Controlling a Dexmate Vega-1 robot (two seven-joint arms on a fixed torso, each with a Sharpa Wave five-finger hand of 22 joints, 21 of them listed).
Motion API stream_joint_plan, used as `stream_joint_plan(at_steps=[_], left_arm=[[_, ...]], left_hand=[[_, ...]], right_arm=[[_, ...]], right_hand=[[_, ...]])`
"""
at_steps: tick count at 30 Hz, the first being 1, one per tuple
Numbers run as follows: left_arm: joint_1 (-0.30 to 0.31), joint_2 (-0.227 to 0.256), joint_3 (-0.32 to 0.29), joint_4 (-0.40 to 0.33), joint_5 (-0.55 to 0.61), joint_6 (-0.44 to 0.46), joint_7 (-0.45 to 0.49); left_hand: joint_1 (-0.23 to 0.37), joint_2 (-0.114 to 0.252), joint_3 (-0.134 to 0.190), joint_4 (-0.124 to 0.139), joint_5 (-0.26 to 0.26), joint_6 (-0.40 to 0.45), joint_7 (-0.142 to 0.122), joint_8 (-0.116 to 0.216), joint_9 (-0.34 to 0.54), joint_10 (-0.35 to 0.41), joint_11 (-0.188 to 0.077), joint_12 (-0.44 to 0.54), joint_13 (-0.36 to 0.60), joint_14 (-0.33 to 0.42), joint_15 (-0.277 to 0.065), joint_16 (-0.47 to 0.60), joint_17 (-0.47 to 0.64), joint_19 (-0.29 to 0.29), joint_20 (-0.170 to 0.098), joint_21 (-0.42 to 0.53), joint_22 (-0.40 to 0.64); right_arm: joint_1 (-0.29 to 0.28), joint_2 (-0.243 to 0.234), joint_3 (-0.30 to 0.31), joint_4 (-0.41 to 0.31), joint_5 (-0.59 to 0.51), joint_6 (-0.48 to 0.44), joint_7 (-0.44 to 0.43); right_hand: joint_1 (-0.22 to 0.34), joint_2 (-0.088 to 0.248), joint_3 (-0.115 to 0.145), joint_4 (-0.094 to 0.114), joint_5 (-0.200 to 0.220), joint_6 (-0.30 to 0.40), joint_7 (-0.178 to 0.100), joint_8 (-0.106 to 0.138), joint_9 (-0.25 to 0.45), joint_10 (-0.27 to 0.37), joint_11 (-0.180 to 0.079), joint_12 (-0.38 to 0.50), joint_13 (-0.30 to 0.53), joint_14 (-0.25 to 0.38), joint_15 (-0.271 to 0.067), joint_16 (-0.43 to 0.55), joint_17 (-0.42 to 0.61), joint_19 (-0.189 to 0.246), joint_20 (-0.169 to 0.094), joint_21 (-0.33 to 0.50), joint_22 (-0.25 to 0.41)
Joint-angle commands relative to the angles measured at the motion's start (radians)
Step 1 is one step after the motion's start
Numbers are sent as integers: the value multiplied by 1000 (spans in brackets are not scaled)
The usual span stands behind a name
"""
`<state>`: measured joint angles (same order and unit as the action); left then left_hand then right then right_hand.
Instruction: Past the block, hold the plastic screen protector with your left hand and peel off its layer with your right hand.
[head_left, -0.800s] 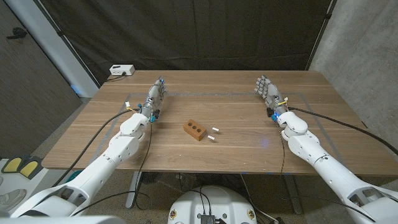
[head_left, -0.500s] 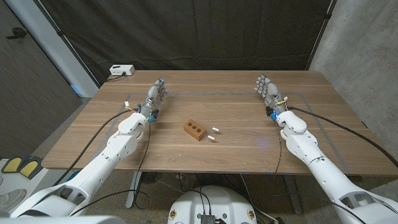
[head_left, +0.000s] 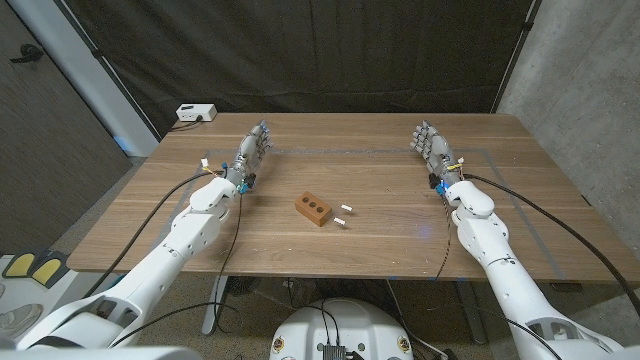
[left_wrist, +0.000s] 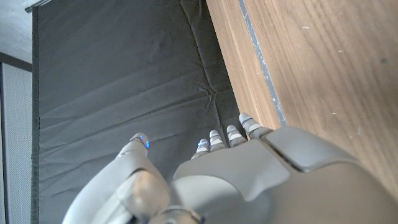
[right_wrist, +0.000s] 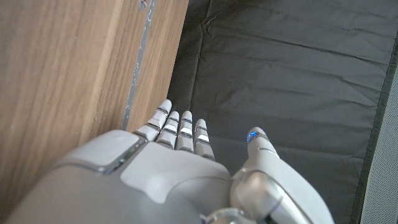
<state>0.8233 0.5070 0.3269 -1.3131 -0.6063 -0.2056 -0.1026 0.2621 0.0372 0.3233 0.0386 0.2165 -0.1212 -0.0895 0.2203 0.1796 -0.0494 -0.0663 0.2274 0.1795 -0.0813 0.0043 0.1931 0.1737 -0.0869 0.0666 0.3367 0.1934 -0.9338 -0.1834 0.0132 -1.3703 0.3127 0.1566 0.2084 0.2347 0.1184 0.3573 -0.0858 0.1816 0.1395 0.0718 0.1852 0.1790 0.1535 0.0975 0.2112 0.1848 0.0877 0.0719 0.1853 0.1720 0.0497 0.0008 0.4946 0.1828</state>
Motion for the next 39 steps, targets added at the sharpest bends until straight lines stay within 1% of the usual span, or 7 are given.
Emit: stream_joint_plan(at_steps=[1, 8, 14, 19, 22, 31, 39], left_arm=[[-43, 40, 31, -45, 70, 76, -6], [-79, 79, 60, -72, 108, 137, -42], [-104, 106, 90, -104, 169, 182, -30], [-125, 121, 108, -118, 190, 201, -58], [-137, 135, 119, -133, 202, 214, -82], [-170, 174, 152, -171, 251, 246, -136], [-196, 214, 172, -212, 282, 255, -202]], left_hand=[[33, -5, 2, -21, -10, 64, -2, 14, 6, 78, 13, 19, 6, 53, 12, 16, 8, 15, 48, 6, 6], [49, -7, 2, -31, -14, 119, 5, 25, 6, 122, 12, 26, 7, 89, 12, 23, 10, 27, 62, 9, 8], [54, -8, 2, -34, -15, 122, 6, 23, 6, 122, 13, 23, 8, 95, 12, 23, 11, 30, 71, 9, 9], [57, -8, 2, -36, -15, 123, 6, 21, 6, 117, 13, 19, 8, 95, 13, 21, 11, 31, 73, 9, 9], [59, -9, 2, -38, -16, 123, 7, 19, 6, 115, 21, 16, 8, 93, 13, 19, 12, 30, 73, 8, 9], [66, -12, 1, -43, -17, 141, 9, 20, 6, 116, 20, 12, 9, 89, 13, 15, 12, 29, 75, 7, 10], [91, -25, 1, -62, -17, 181, 19, 29, 7, 139, 19, 15, 9, 91, 14, 11, 12, 30, 80, 4, 9]], right_arm=[[-49, 89, 106, -45, -74, 27, 36], [-88, 119, 145, -102, -102, 27, 35], [-112, 139, 167, -138, -122, 23, 37], [-127, 156, 181, -158, -134, 22, 38], [-133, 165, 187, -167, -139, 23, 40], [-158, 194, 197, -196, -155, 37, 39], [-190, 221, 200, -238, -175, 44, 28]], right_hand=[[5, -9, 3, -9, -2, 13, 0, 6, 2, 16, 5, 6, 1, 8, 9, 6, 1, 9, 10, -1, 3], [9, -11, 3, -13, -2, 21, -5, 9, 2, 25, 2, 9, 1, 13, 9, 6, 1, 14, 12, -1, 3], [11, -11, 4, -15, -3, 24, -7, 9, 2, 27, 1, 9, 1, 16, 8, 6, 1, 17, 13, -2, 3], [14, -10, 5, -18, -3, 25, -8, 9, 2, 29, 2, 10, 1, 18, 9, 6, 1, 18, 14, -2, 4], [16, -10, 6, -19, -3, 26, -9, 9, 3, 30, 1, 10, 1, 18, 10, 5, 1, 18, 15, -3, 4], [20, -9, 7, -23, -3, 30, -14, 10, 3, 32, 1, 10, 1, 20, 14, 4, 1, 18, 21, -5, 4], [21, -9, 7, -25, -4, 31, -15, 10, 3, 35, 1, 11, 1, 22, 14, 4, 1, 18, 23, -6, 4]])
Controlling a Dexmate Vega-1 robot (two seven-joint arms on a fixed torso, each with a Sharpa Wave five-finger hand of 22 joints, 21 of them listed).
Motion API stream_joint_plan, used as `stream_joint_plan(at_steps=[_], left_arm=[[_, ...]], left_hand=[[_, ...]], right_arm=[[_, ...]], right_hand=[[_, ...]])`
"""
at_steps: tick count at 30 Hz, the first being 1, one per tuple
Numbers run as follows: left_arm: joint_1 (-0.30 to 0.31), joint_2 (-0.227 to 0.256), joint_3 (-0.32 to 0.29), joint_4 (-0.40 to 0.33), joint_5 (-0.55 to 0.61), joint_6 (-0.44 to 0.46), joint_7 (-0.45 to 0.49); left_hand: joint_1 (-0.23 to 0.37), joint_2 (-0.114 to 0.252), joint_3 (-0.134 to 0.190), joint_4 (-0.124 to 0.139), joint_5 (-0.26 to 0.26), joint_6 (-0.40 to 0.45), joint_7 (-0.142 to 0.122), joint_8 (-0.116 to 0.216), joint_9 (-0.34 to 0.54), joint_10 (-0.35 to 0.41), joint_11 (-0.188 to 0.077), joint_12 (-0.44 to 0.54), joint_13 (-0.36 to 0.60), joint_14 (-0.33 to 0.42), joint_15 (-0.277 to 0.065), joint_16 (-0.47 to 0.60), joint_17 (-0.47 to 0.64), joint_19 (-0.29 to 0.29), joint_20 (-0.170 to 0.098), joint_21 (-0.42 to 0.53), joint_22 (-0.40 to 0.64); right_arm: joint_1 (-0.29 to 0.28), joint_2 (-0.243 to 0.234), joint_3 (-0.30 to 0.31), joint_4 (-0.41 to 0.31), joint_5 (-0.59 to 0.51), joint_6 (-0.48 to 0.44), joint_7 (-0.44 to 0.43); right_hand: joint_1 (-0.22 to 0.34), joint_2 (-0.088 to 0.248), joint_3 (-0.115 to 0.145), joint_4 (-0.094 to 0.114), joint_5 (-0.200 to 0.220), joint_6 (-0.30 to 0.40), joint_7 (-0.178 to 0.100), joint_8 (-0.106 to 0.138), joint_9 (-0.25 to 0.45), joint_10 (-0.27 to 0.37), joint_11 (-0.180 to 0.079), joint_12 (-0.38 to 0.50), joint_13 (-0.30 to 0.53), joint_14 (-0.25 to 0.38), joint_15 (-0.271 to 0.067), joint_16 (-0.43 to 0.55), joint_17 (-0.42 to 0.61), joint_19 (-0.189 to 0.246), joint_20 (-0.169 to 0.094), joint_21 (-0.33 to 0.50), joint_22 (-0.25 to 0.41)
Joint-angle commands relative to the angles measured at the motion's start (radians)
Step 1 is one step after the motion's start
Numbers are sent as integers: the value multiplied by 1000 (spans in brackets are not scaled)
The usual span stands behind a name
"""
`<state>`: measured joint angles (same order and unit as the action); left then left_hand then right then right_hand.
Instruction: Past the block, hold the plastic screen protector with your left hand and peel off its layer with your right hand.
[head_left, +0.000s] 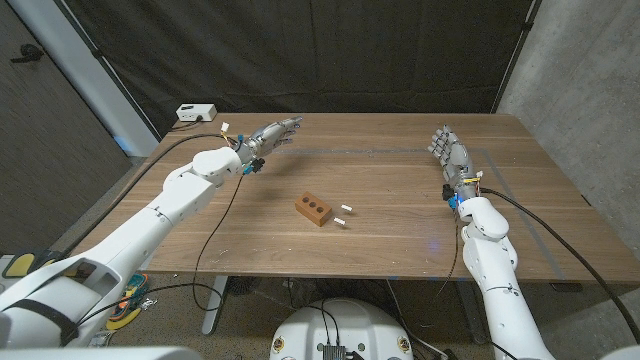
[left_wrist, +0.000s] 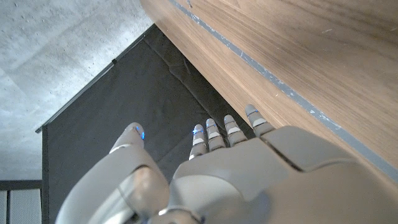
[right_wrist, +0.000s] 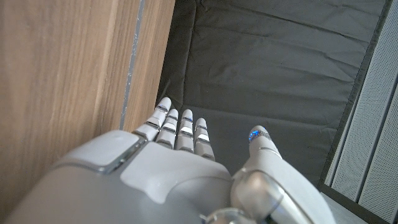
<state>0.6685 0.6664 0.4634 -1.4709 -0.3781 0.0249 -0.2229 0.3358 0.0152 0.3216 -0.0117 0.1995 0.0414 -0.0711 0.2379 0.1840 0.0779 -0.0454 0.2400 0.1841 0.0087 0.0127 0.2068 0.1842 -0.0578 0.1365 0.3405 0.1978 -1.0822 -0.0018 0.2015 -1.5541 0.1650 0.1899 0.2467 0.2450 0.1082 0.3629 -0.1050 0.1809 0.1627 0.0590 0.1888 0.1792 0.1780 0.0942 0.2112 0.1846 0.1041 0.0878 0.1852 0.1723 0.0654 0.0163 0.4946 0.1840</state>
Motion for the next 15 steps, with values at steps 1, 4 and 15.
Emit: stream_joint_plan(at_steps=[1, 4, 15], left_arm=[[-44, 59, 39, -63, 62, 29, -84], [-55, 72, 49, -79, 84, 35, -100], [-103, 115, 92, -153, 172, 61, -166]], left_hand=[[19, -4, 3, -13, 0, 19, 0, 11, 2, 11, -1, 2, 5, 1, 5, -3, 1, 2, 12, 0, 5], [32, -10, 4, -23, 1, 34, -2, 14, 3, 14, 0, 0, 5, 6, 4, -2, 1, 4, 14, 0, 4], [91, -25, 11, -63, 9, 84, 7, 23, 4, 41, -2, 1, 5, 21, 3, -2, 0, 22, 21, 2, 2]], right_arm=[[-46, 42, 12, -60, -29, 12, -11], [-59, 52, 12, -77, -36, 15, -15], [-93, 75, 13, -116, -53, 37, -11]], right_hand=[[11, 1, 2, -6, -3, 8, -2, 6, 3, 10, 5, 11, 2, 5, -2, 4, 1, 2, 7, -6, 3], [12, 1, 2, -7, -3, 9, -3, 6, 3, 11, 5, 11, 2, 5, -2, 4, 1, 3, 8, -7, 3], [13, 1, 1, -9, -4, 12, -4, 6, 3, 16, 5, 12, 2, 9, -1, 4, 2, 5, 8, -8, 4]])
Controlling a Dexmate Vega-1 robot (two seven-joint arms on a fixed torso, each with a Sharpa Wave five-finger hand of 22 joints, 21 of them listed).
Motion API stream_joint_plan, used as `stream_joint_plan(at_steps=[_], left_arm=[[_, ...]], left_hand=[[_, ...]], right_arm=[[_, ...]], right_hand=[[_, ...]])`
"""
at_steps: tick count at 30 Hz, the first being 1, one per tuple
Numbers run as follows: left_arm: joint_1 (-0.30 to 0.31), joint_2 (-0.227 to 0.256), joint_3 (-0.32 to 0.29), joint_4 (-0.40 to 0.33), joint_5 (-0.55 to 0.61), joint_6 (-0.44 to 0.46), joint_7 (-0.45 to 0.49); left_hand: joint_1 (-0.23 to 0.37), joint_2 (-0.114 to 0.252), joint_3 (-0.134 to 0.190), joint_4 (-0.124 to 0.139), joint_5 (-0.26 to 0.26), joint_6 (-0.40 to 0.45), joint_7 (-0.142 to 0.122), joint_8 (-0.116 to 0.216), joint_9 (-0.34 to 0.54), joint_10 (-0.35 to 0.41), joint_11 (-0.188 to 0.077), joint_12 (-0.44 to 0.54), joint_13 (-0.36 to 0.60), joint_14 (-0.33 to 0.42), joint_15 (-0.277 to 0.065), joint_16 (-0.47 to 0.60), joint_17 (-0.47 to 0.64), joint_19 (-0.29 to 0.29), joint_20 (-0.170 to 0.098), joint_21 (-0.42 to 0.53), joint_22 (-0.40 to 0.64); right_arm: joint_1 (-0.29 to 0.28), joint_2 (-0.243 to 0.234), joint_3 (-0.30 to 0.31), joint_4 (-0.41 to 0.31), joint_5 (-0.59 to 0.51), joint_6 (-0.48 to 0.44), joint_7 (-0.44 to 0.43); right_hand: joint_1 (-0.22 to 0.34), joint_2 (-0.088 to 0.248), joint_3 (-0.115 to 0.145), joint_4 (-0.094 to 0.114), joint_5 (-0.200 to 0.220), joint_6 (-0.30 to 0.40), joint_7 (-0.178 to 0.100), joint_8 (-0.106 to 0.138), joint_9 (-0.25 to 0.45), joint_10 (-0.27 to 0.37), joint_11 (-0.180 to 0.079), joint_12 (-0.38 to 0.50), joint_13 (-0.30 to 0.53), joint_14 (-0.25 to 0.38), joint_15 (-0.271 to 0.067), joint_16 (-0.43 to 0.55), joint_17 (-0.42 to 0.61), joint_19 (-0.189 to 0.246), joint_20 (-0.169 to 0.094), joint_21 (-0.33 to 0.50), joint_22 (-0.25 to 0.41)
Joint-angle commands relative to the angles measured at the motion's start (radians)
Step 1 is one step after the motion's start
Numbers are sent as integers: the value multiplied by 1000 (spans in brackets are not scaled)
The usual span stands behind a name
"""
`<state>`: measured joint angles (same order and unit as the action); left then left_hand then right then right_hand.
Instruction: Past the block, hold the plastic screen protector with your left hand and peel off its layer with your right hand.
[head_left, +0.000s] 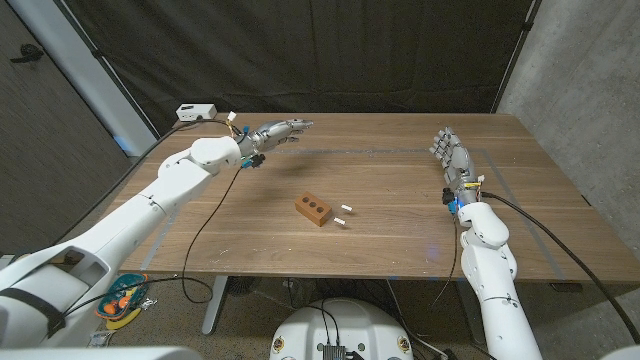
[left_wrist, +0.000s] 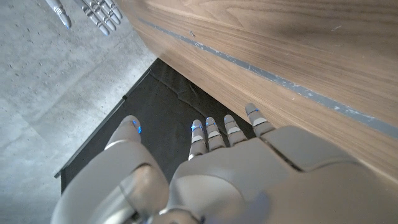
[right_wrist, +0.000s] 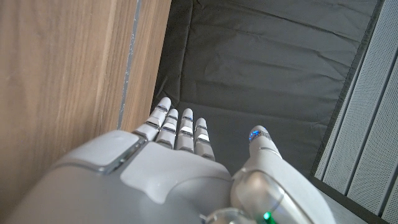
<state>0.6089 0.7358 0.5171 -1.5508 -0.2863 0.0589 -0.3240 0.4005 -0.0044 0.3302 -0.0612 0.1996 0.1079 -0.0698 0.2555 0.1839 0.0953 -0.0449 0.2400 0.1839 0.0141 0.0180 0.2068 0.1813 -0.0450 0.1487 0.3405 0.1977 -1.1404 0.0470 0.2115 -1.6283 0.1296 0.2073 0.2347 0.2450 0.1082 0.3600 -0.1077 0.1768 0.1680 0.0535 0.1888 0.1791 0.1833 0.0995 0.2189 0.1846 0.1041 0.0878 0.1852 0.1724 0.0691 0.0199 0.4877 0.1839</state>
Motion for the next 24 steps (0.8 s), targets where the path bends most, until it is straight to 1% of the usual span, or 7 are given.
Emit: stream_joint_plan(at_steps=[1, 4, 6, 8, 17, 18, 24], left_arm=[[-46, 47, 40, -78, 83, 27, -71], [-58, 52, 46, -91, 86, 34, -100], [-68, 52, 51, -93, 82, 35, -125], [-80, 52, 57, -95, 81, 41, -151], [-149, 57, 105, -131, 130, 107, -237], [-158, 56, 112, -135, 140, 115, -244], [-220, 43, 157, -141, 175, 169, -316]], left_hand=[[36, -8, 3, -20, 10, 25, 6, 7, 4, 32, -7, 2, 6, 19, -5, -2, 3, 10, 8, 1, 2], [54, -11, 5, -31, 13, 47, 10, 11, 4, 41, -6, 3, 6, 28, -4, 0, 3, 16, 7, 2, 2], [74, -15, 7, -43, 15, 88, 9, 21, 5, 55, -8, 3, 6, 31, -5, -2, 3, 19, 5, 1, 2], [81, -16, 7, -47, 16, 101, 12, 24, 5, 65, -12, 5, 6, 32, -6, -3, 3, 21, 6, 1, 2], [95, -16, 9, -54, 18, 120, 11, 26, 5, 68, -8, 2, 7, 26, -2, -6, 4, 24, 6, 0, 3], [98, -16, 9, -55, 18, 126, 12, 27, 5, 69, -6, 1, 7, 25, -2, -7, 4, 25, 2, 0, 3], [107, -15, 9, -58, 19, 145, 14, 28, 6, 70, -2, -2, 7, 0, 11, -16, 5, 24, -5, -2, 3]], right_arm=[[-37, 28, 4, -43, -18, 23, 2], [-44, 33, 6, -49, -17, 32, 7], [-50, 37, 8, -52, -14, 41, 12], [-56, 40, 10, -56, -14, 47, 14], [-68, 51, 18, -60, -2, 69, 38], [-70, 51, 18, -61, -1, 70, 40], [-76, 58, 22, -72, 2, 81, 50]], right_hand=[[13, 1, 4, -6, 0, 7, 1, 6, 3, 11, -1, 4, 2, 9, -1, 4, 2, 1, 5, -2, 4], [13, 1, 4, -6, 0, 7, 1, 6, 3, 12, -1, 4, 2, 10, -1, 4, 2, 1, 5, -2, 4], [13, 1, 4, -7, 0, 8, 1, 6, 3, 12, -1, 4, 2, 10, -1, 4, 2, 2, 5, -2, 4], [13, 1, 3, -7, 0, 8, 1, 6, 3, 12, -1, 4, 2, 11, -1, 4, 2, 2, 6, -2, 4], [13, 1, 2, -7, -1, 10, 1, 5, 3, 15, -3, 4, 2, 13, -1, 4, 3, 5, 7, -3, 4], [13, 1, 2, -8, -1, 10, 1, 5, 3, 17, -3, 5, 2, 14, -1, 4, 3, 5, 8, -3, 4], [13, 1, 2, -8, -1, 11, 0, 5, 3, 19, -4, 5, 2, 15, -3, 4, 3, 6, 8, -4, 4]])
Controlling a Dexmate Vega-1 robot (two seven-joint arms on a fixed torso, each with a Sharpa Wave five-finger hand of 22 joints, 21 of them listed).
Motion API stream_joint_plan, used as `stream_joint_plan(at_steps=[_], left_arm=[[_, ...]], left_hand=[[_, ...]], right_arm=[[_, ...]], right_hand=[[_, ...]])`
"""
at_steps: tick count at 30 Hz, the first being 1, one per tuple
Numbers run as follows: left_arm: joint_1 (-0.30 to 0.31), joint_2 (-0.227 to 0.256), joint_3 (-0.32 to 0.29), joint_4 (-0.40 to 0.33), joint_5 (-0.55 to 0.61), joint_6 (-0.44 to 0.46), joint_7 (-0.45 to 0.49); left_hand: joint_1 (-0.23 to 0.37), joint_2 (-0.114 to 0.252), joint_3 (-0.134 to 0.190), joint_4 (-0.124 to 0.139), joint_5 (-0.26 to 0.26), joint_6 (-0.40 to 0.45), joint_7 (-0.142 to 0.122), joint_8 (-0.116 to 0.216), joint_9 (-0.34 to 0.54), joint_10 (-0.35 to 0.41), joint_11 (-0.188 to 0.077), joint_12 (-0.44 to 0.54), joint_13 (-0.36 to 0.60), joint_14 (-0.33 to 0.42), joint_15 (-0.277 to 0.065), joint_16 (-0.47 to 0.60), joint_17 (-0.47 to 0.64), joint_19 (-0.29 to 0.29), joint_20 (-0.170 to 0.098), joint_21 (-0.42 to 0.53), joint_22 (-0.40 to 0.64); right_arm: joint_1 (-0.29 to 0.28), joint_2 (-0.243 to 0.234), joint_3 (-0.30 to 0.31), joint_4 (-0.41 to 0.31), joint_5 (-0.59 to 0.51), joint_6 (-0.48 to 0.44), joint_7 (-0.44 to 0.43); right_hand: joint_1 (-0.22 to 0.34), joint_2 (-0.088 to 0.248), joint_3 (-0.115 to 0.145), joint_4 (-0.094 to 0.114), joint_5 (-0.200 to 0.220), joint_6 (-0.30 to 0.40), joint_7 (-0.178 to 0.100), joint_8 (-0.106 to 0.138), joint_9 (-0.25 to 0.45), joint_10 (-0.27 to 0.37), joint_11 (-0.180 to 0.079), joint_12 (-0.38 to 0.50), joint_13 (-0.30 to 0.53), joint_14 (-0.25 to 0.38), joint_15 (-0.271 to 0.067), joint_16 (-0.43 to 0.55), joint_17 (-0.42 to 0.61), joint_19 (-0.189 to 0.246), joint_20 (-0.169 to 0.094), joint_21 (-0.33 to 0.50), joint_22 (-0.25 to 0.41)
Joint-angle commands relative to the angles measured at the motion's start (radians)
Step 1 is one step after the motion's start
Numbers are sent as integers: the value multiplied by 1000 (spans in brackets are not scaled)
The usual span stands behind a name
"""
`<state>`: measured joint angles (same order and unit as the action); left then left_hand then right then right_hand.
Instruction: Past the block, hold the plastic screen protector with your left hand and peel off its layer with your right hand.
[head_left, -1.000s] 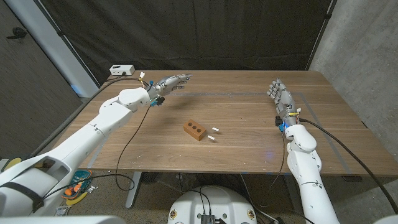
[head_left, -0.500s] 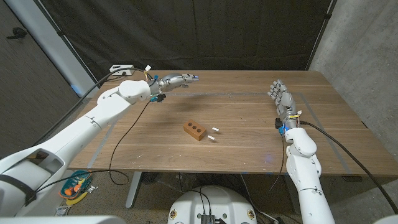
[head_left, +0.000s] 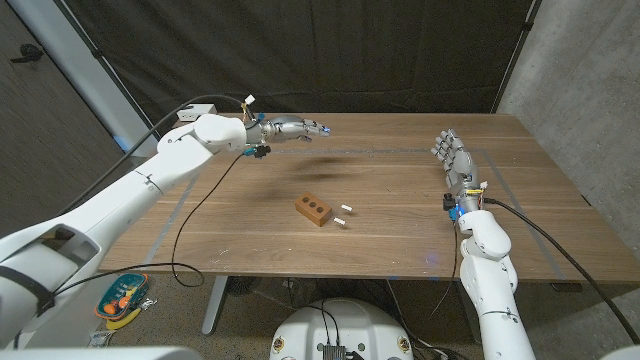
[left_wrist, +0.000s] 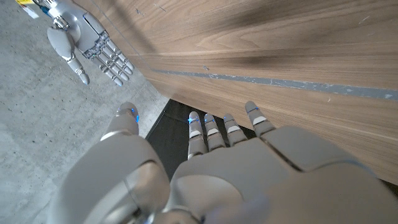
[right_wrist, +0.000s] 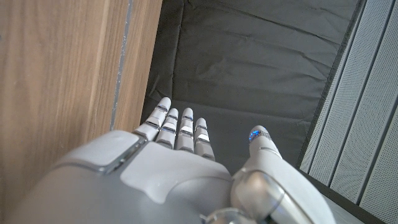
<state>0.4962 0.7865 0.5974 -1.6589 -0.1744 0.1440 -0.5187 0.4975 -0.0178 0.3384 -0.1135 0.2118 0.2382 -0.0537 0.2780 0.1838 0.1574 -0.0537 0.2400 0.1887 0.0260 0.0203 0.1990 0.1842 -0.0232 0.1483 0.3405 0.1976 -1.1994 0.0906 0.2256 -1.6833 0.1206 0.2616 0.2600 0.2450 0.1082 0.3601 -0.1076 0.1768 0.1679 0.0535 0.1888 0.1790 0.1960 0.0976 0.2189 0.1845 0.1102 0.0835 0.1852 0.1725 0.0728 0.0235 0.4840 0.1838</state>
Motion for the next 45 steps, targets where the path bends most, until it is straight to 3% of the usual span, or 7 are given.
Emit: stream_joint_plan(at_steps=[1, 8, 17, 21, 24, 33, 45], left_arm=[[-119, -11, 85, -34, 69, 92, -136], [-192, -25, 138, -45, 116, 117, -229], [-255, -42, 178, -48, 152, 137, -317], [-301, -61, 217, -30, 184, 151, -375], [-326, -75, 238, -18, 199, 160, -410], [-409, -121, 318, 21, 263, 172, -529], [-470, -168, 395, 24, 365, 177, -605]], left_hand=[[10, -1, 1, -5, 7, 16, -2, 6, 6, 7, 10, -3, 2, -14, 9, -9, 2, 2, -4, -2, 4], [11, 4, -2, -1, 6, 67, 18, 15, 7, 1, 19, -11, 2, -37, 18, -13, 4, -2, -11, -5, 5], [21, 10, 0, -3, 5, 74, 19, 11, 8, -11, 28, -19, 3, -59, 29, -16, 4, -8, -19, -9, 5], [39, 24, 7, -7, 3, 131, 40, 25, 11, -7, 31, -20, 3, -66, 33, -14, 4, -6, -22, -11, 5], [50, 38, 14, -8, 2, 140, 39, 25, 12, -17, 44, -25, 3, -81, 42, -17, 4, -8, -27, -13, 5], [84, 75, 33, -13, -18, 127, 38, 5, 18, -71, 56, -43, 4, -137, 73, -21, 4, -38, -29, -27, 6], [97, 81, 37, -18, -21, 131, 52, 1, 21, -74, 65, -40, 4, -141, 84, -17, 3, -39, -24, -29, 6]], right_arm=[[-18, 15, 9, -19, 12, 28, 27], [-27, 21, 13, -33, 12, 31, 35], [-40, 33, 19, -45, 12, 46, 41], [-43, 38, 20, -48, 11, 53, 43], [-42, 43, 20, -44, 14, 62, 46], [-46, 56, 25, -33, 22, 96, 53], [-57, 73, 33, -24, 35, 123, 60]], right_hand=[[13, 1, 2, -8, -1, 11, 0, 5, 3, 7, -1, 5, 2, 9, 2, 4, 3, 3, 5, 0, 4], [13, 1, 1, -9, -1, 13, 0, 5, 3, 9, -1, 6, 2, 12, 2, 5, 3, 4, 5, -1, 5], [12, 1, -1, -9, -1, 16, -3, 5, 3, 13, -2, 6, 2, 17, -3, 6, 3, 7, 5, -2, 5], [12, 1, -1, -9, -1, 17, -4, 5, 3, 15, -2, 7, 2, 19, -3, 6, 3, 8, 6, -3, 5], [12, 1, -1, -10, -1, 17, -3, 5, 4, 16, -3, 7, 2, 20, -4, 6, 3, 9, 5, -3, 5], [11, 1, -3, -10, -1, 22, 0, 6, 4, 20, -4, 7, 2, 25, -6, 7, 3, 15, 7, -3, 5], [8, 0, -5, -9, -2, 27, 3, 6, 4, 29, -6, 9, 2, 31, -7, 7, 4, 19, 10, -4, 5]])
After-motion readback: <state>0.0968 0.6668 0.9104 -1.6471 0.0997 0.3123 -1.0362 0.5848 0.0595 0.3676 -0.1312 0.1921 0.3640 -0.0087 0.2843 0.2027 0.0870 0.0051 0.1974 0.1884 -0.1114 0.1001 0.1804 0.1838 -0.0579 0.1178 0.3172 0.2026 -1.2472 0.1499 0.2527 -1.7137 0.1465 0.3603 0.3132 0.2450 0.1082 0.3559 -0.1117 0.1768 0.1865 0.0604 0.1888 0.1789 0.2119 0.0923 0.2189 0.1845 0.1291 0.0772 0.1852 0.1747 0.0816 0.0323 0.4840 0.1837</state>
